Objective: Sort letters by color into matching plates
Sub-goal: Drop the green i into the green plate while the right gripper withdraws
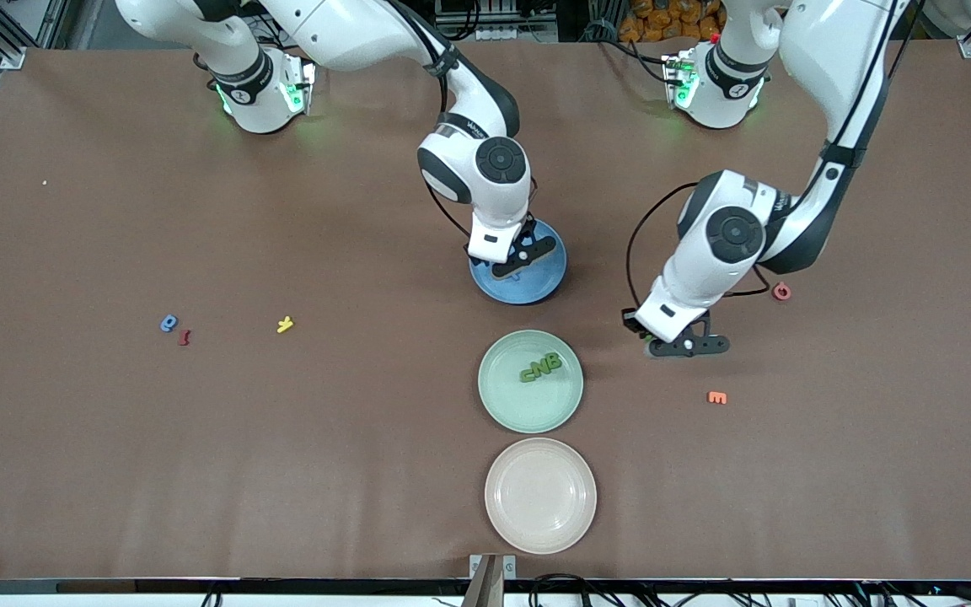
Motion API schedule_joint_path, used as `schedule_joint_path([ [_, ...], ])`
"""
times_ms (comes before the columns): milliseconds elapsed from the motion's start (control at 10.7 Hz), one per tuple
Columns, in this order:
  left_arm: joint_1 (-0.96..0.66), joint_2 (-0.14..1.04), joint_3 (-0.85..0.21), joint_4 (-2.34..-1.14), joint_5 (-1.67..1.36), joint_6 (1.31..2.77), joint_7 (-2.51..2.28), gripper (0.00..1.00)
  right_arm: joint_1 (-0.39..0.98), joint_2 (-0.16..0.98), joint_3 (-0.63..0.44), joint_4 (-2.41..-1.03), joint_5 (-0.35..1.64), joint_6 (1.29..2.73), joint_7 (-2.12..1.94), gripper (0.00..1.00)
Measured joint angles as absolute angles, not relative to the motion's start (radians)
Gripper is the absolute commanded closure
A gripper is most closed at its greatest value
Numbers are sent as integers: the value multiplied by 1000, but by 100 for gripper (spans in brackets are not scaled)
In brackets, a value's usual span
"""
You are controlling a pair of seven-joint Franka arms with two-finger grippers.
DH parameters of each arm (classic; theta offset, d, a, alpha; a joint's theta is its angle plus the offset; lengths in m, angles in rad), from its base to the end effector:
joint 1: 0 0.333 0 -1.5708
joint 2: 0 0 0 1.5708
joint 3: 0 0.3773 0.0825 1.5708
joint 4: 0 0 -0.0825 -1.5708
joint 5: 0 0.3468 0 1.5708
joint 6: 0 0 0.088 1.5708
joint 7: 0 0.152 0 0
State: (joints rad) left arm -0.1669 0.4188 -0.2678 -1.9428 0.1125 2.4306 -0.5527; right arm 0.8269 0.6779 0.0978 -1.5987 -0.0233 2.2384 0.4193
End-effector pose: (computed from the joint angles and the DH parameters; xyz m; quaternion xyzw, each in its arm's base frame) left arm 0.5780 -0.2507 0.3183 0.9985 0.0312 0.0312 0.0337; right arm 0.4314 0.5521 0.2594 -0.9686 -0.2472 0.0272 0.0062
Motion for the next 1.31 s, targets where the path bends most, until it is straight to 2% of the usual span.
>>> schedule_joint_path([
  [188,-210,475,-268,-1855,112,2424,-629,100,809,675,95,-1582,-23,2180,373,0],
  [375,-245,546,-268,-1758,112,2424,-705,100,752,638,92,-1566,-23,2053,291,0],
  [562,-307,628,-270,-1657,112,2424,-795,100,660,562,90,-1561,-24,1922,200,0],
  [750,-380,693,-269,-1566,112,2424,-858,100,557,480,88,-1576,-25,1854,101,0],
  [844,-406,710,-268,-1544,112,2424,-867,95,506,447,88,-1594,-25,1845,47,0],
  [938,-425,721,-267,-1533,112,2424,-869,70,449,420,86,-1615,-26,1843,-9,0],
  [1031,-434,728,-266,-1528,112,2424,-880,28,389,403,85,-1628,-32,1843,-60,0],
  [1125,-435,733,-265,-1526,112,2424,-902,0,319,393,84,-1636,-41,1843,-114,0],
  [1312,-437,740,-264,-1524,112,2424,-917,0,195,385,83,-1643,-55,1843,-169,0],
])
